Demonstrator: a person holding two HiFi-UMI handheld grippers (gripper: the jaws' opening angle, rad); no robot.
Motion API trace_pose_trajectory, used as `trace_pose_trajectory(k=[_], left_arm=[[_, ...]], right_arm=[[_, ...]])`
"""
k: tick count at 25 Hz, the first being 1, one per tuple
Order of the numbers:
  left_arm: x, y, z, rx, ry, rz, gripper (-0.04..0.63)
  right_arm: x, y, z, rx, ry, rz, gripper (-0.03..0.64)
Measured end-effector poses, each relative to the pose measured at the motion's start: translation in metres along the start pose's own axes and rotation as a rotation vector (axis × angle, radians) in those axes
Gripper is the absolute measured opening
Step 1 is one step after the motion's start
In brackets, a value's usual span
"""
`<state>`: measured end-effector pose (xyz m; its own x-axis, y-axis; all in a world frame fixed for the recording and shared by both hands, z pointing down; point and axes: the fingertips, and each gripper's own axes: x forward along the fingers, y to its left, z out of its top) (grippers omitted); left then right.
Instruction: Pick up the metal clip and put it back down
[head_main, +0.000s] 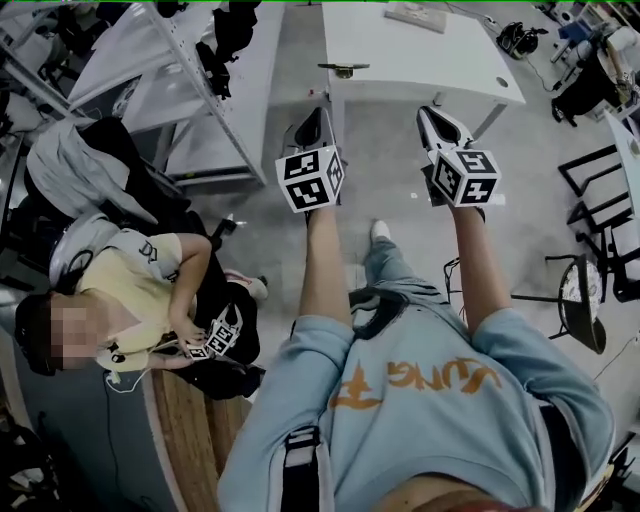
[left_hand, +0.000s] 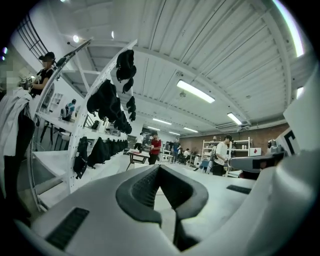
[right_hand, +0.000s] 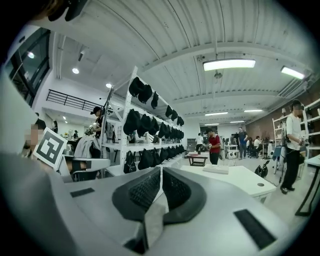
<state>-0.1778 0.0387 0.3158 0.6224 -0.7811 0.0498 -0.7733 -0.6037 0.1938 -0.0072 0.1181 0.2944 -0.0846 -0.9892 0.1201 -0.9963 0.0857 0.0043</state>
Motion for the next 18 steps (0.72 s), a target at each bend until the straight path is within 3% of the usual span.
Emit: trace_pose_trajectory(k=[8, 18], left_arm=[[0.061, 0.003, -0.038, -0.074, 0.058, 0.008, 0.006], [0.116, 0.028, -0.099, -0.18, 0.152, 0.093, 0.006]], right_arm=[[0.056, -0.04, -0.033, 0.015, 0.1, 0.014, 0.032], [0.136, -0.057, -0.095, 0.032, 0.243, 0.109, 0.034]])
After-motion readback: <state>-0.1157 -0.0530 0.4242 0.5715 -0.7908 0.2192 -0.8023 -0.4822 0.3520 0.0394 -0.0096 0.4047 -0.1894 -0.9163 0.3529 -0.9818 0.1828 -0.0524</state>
